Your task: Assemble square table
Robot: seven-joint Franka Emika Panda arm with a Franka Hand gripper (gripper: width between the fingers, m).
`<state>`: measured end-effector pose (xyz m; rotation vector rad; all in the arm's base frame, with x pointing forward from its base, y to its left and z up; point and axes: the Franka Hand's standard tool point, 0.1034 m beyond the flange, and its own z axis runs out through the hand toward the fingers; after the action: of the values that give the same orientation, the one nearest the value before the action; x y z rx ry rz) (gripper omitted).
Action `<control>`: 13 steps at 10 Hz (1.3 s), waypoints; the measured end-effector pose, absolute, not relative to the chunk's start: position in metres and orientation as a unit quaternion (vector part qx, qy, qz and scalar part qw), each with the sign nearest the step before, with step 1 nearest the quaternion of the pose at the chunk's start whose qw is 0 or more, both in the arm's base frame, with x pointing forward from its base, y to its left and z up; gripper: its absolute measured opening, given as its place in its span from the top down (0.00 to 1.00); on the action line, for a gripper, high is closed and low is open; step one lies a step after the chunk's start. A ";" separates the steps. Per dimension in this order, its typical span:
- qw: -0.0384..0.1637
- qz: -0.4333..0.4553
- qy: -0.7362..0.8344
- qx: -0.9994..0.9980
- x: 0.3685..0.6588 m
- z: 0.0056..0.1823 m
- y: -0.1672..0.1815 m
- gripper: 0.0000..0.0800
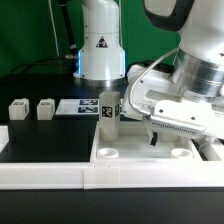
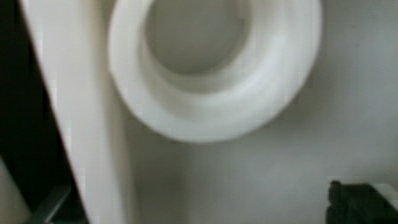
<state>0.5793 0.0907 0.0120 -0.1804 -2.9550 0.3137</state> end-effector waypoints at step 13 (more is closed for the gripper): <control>0.037 0.166 -0.965 -0.200 0.577 0.147 -0.032 0.19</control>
Offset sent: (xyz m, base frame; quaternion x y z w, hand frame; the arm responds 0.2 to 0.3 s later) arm 0.0000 0.0000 0.0000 0.0000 0.0000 0.0000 1.0000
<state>0.5773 -0.0324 0.1472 -0.6128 -2.9619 0.5098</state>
